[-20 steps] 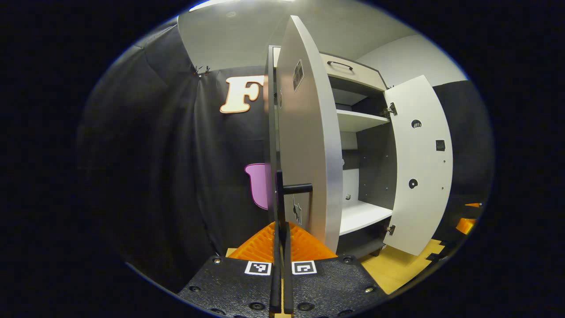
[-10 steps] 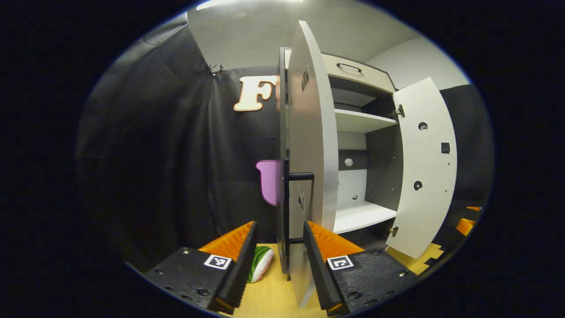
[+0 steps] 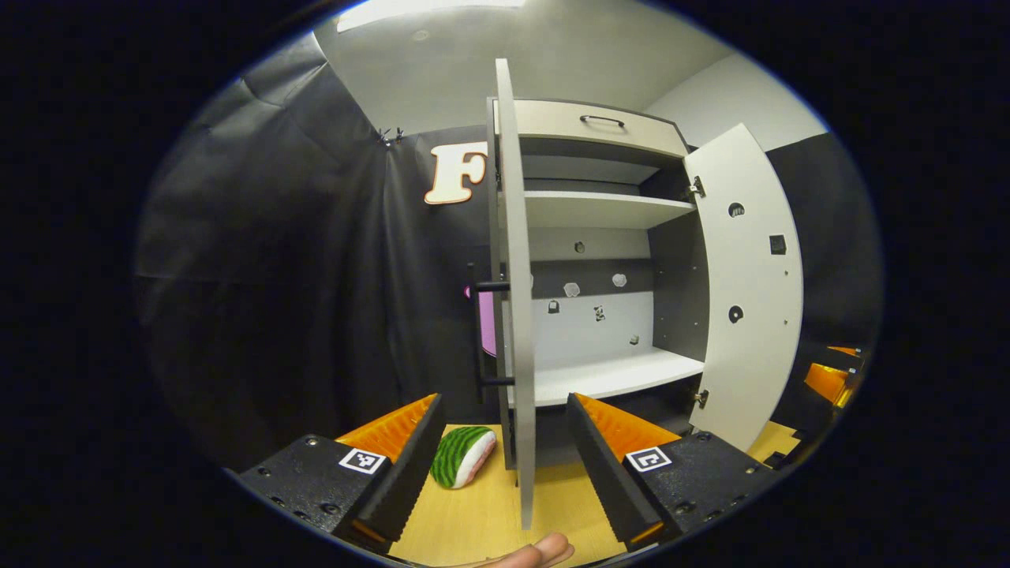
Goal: Open the right door of the double-door shoe cabinet with the right hand, and open the left door with the left hand.
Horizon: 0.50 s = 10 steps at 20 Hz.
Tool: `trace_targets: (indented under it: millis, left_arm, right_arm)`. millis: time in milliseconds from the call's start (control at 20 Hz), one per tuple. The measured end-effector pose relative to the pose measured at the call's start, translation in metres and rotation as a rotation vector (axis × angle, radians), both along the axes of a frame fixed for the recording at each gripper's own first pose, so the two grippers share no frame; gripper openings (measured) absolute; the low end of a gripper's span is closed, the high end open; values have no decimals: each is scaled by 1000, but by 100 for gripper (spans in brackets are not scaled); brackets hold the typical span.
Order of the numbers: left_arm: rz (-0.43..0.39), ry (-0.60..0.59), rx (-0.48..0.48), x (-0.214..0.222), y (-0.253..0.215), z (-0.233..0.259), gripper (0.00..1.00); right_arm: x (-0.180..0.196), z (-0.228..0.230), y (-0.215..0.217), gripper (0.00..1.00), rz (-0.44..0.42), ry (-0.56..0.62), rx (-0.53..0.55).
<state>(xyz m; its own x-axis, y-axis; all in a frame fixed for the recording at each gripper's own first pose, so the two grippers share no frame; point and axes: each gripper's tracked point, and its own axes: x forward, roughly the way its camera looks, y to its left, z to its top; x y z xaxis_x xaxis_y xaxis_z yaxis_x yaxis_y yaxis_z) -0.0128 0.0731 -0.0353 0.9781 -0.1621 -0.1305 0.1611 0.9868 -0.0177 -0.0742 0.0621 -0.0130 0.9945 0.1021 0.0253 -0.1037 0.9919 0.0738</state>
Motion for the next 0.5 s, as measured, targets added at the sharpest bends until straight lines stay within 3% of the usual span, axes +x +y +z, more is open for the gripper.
trace_targets:
  millis: [200, 500]
  left_arm:
    - [23, -80, 7, -17, -28, 2, 95]
    - [-57, -72, -59, -39, -95, -11, 97]
  right_arm:
    - [-1, -5, -5, 97, 3, 3, -1]
    - [-2, -14, -14, 98, 11, 12, -30]
